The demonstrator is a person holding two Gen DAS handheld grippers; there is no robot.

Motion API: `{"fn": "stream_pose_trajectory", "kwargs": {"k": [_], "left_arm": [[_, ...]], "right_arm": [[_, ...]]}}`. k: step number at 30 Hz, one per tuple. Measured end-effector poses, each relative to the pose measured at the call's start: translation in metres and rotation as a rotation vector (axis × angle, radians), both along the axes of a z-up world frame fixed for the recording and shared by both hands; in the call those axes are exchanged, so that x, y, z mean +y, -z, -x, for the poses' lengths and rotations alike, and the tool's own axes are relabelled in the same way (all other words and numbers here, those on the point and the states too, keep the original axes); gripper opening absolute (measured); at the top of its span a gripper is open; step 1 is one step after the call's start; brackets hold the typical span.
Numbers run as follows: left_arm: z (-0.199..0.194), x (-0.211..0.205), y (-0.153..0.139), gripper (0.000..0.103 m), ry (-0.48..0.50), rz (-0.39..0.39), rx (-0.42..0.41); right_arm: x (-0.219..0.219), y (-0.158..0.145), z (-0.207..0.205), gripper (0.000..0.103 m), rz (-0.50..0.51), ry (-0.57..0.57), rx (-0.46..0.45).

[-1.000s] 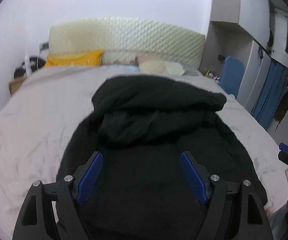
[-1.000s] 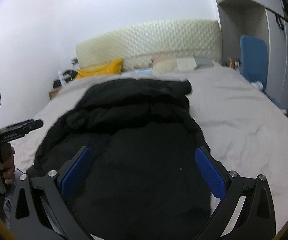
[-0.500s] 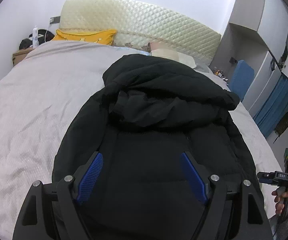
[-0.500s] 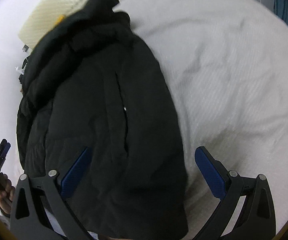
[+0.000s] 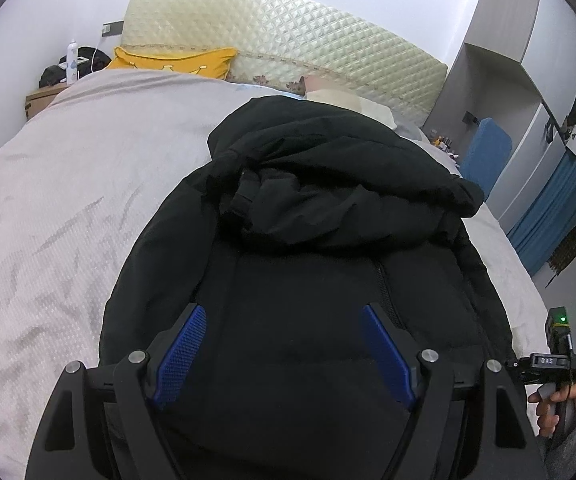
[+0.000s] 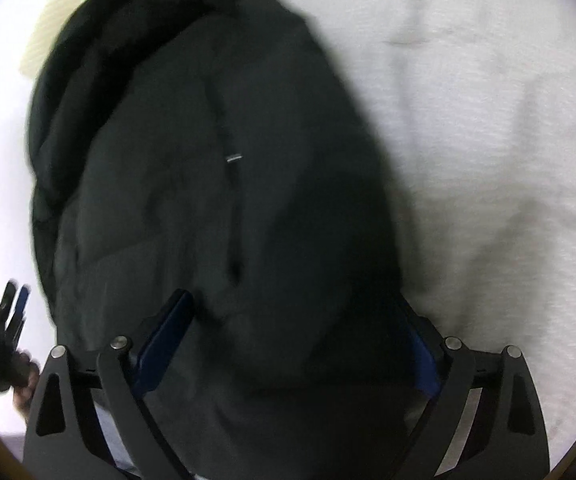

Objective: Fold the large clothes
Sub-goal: 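Grasp the jacket hem with both grippers and fold it toward the collar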

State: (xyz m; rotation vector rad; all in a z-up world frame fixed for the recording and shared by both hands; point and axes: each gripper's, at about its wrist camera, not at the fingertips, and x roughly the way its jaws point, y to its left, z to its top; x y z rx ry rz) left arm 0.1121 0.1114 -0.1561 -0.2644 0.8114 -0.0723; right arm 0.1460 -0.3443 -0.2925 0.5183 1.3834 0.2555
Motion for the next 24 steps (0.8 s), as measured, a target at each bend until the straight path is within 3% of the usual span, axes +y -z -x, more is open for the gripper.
{"fn": "stream_pose_trajectory", "kwargs": {"k": [2, 5, 8, 10, 14, 19, 22, 24], "left_arm": [[0.0, 0.0, 0.0, 0.08, 0.001, -0.004, 0.002], [0.001, 0.0, 0.001, 0.08, 0.0, -0.003, 0.0], [0.0, 0.001, 0.002, 0.08, 0.0, 0.004, 0.003], [-0.001, 0.002, 0.004, 0.08, 0.001, 0.01, 0.01], [-0.003, 0.007, 0.007, 0.08, 0.012, 0.045, 0.03], [-0.004, 0.012, 0.01, 0.08, 0.033, 0.083, 0.095], [-0.007, 0.021, 0.012, 0.08, 0.045, 0.114, 0.171], [-0.01, 0.034, 0.019, 0.08, 0.044, 0.16, 0.274]], "right_arm": [[0.012, -0.012, 0.004, 0.094, -0.018, -0.053, -0.051], [0.026, -0.048, 0.022, 0.093, -0.086, -0.126, -0.205], [0.031, -0.072, 0.038, 0.089, -0.172, -0.151, -0.331], [0.032, -0.078, 0.044, 0.086, -0.202, -0.157, -0.366], [0.03, -0.075, 0.038, 0.087, -0.17, -0.14, -0.329], [0.019, -0.045, 0.028, 0.088, -0.094, -0.07, -0.212], [0.02, -0.031, 0.021, 0.088, -0.051, -0.055, -0.152], [0.021, -0.024, 0.02, 0.088, -0.04, -0.053, -0.116]]}}
